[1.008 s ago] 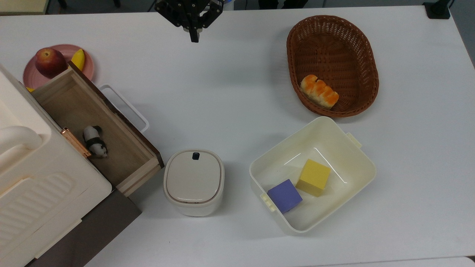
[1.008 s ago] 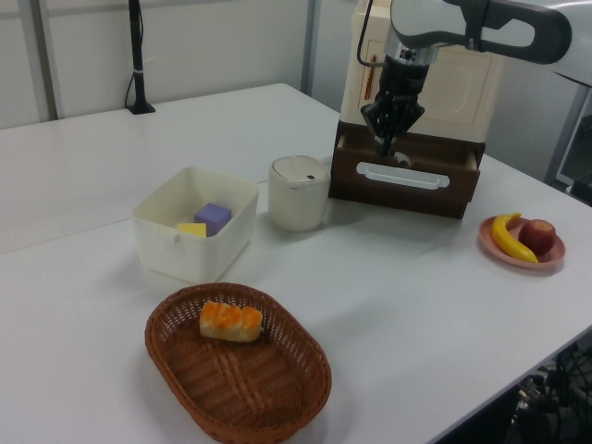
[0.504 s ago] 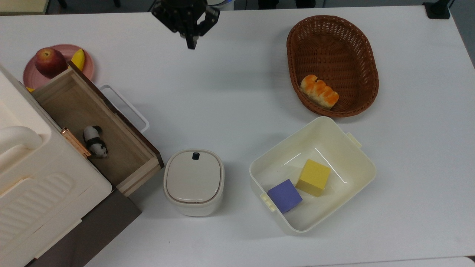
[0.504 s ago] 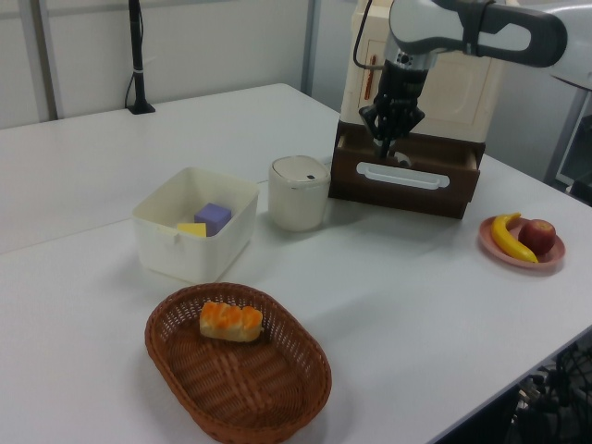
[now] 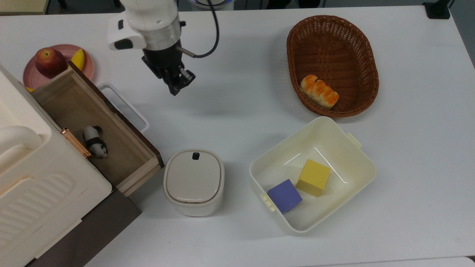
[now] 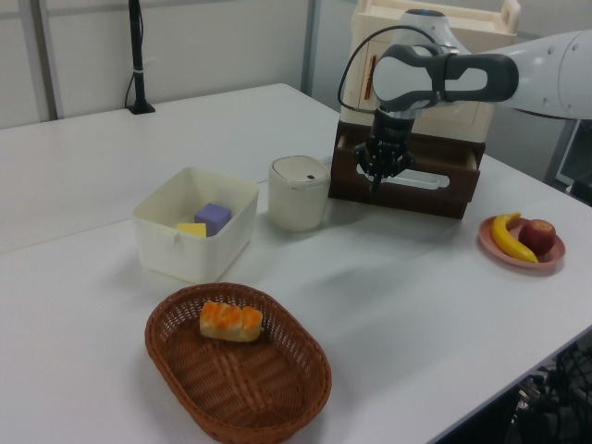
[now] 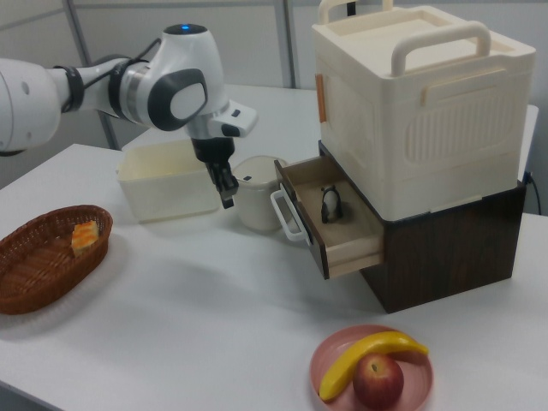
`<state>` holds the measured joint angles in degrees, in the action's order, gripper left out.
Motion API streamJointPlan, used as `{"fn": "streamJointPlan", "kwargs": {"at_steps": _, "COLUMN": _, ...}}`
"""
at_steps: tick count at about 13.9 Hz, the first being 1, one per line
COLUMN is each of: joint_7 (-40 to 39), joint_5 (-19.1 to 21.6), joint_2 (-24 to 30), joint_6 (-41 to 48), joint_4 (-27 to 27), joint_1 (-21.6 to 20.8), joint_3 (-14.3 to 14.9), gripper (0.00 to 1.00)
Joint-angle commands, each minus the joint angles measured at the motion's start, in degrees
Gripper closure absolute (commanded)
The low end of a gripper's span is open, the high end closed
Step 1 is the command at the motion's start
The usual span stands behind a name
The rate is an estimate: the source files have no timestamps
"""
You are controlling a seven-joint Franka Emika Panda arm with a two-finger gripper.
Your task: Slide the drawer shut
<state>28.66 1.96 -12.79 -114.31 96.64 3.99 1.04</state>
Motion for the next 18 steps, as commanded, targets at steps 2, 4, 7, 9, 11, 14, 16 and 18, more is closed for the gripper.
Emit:
{"fn": "streamJointPlan", "kwargs": {"at_steps": 2, "joint_7": 7.89, "joint_5": 1.21, "joint_2": -1.97, "joint_6": -6.1, "joint_4": 0.3, "joint_1": 1.64, "joint_3": 0.63, "gripper": 1.0}}
{"fn": "streamJointPlan", "kwargs": {"at_steps": 4, "joint_7": 8.78, "joint_5": 1.21, "joint_2": -3.2, "joint_6": -6.8, "joint_4": 0.13, "joint_1": 2.34, "joint_3": 0.63, "gripper": 1.0}}
{"fn": "streamJointPlan", "kwargs": {"at_steps": 7, "joint_7": 8.61, "joint_5": 0.94, "joint_2": -4.08, "joint_6": -8.3, "joint_4": -0.58, "joint_1": 3.74, "joint_3": 0.55, "gripper": 1.0}}
{"fn": "streamJointPlan", "kwargs": {"at_steps": 9, "joint_7": 8.34, "joint_5": 0.77, "joint_2": -4.26, "joint_6": -8.56, "joint_4": -0.75, "joint_1": 4.62, "joint_3": 0.55, "gripper": 1.0}}
{"fn": "streamJointPlan", "kwargs": {"at_steps": 11, "joint_7": 8.17, "joint_5": 0.68, "joint_2": -4.44, "joint_6": -9.26, "joint_4": -0.75, "joint_1": 5.06, "joint_3": 0.63, "gripper": 1.0}}
{"fn": "streamJointPlan", "kwargs": {"at_steps": 14, "joint_7": 8.08, "joint_5": 0.5, "joint_2": -4.79, "joint_6": -11.46, "joint_4": -0.84, "joint_1": 5.77, "joint_3": 0.55, "gripper": 1.0}}
{"fn": "streamJointPlan", "kwargs": {"at_steps": 16, "joint_7": 7.29, "joint_5": 0.59, "joint_2": -5.14, "joint_6": -11.55, "joint_4": -2.23, "joint_1": 6.29, "joint_3": 0.63, "gripper": 1.0}}
{"fn": "streamJointPlan", "kwargs": {"at_steps": 18, "joint_7": 7.29, "joint_5": 0.42, "joint_2": -6.89, "joint_6": -11.73, "joint_4": -3.65, "joint_1": 7.0, "joint_3": 0.63, "gripper": 1.0}}
